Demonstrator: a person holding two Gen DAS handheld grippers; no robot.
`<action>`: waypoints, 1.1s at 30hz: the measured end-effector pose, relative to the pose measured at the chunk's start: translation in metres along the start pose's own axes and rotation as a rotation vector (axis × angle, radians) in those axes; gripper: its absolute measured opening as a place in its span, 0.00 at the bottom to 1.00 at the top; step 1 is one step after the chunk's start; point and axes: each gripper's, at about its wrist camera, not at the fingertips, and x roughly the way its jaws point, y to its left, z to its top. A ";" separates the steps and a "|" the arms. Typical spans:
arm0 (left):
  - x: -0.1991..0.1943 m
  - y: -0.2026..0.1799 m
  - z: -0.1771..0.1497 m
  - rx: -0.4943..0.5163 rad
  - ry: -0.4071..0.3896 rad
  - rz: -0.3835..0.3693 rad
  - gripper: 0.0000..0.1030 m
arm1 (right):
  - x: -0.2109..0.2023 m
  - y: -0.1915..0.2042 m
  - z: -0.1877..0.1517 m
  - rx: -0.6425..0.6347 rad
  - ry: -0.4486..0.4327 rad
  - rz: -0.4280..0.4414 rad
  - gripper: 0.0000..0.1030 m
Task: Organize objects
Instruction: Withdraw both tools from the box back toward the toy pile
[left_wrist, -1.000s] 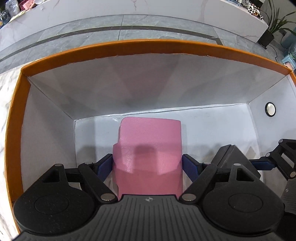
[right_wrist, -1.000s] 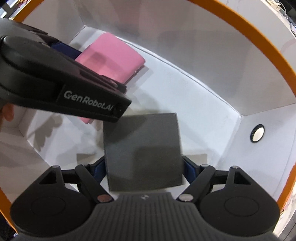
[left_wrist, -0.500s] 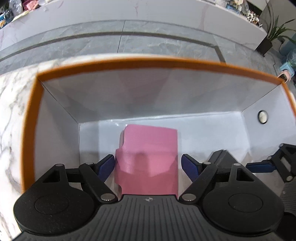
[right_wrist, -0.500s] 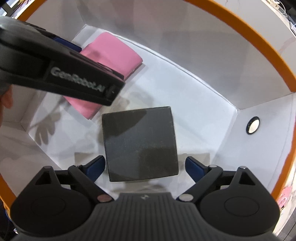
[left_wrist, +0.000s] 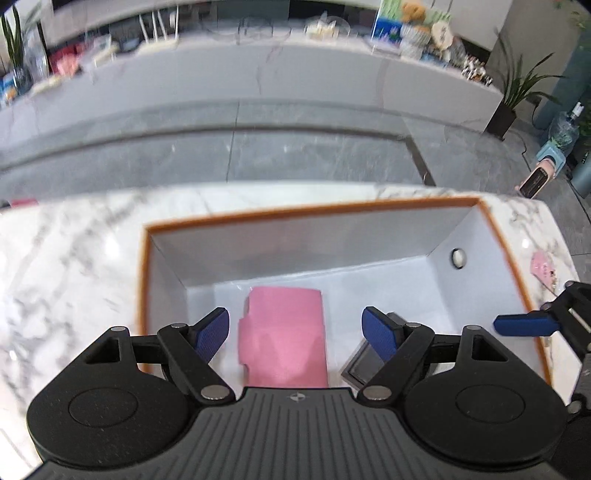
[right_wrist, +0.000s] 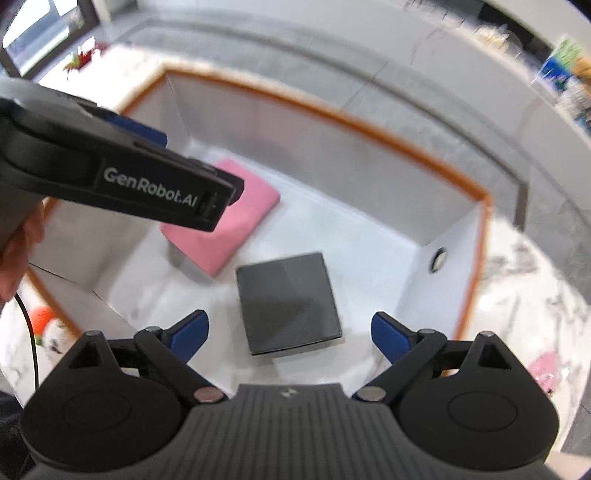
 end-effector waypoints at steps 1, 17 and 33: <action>-0.014 -0.003 -0.002 0.009 -0.024 0.011 0.91 | 0.003 0.002 0.015 0.007 -0.036 -0.007 0.96; -0.154 -0.023 -0.166 -0.003 -0.338 0.136 0.91 | -0.080 0.123 -0.162 0.127 -0.460 -0.094 0.99; -0.109 -0.004 -0.246 -0.007 -0.260 0.094 0.91 | 0.013 0.122 -0.229 0.134 -0.363 0.040 0.99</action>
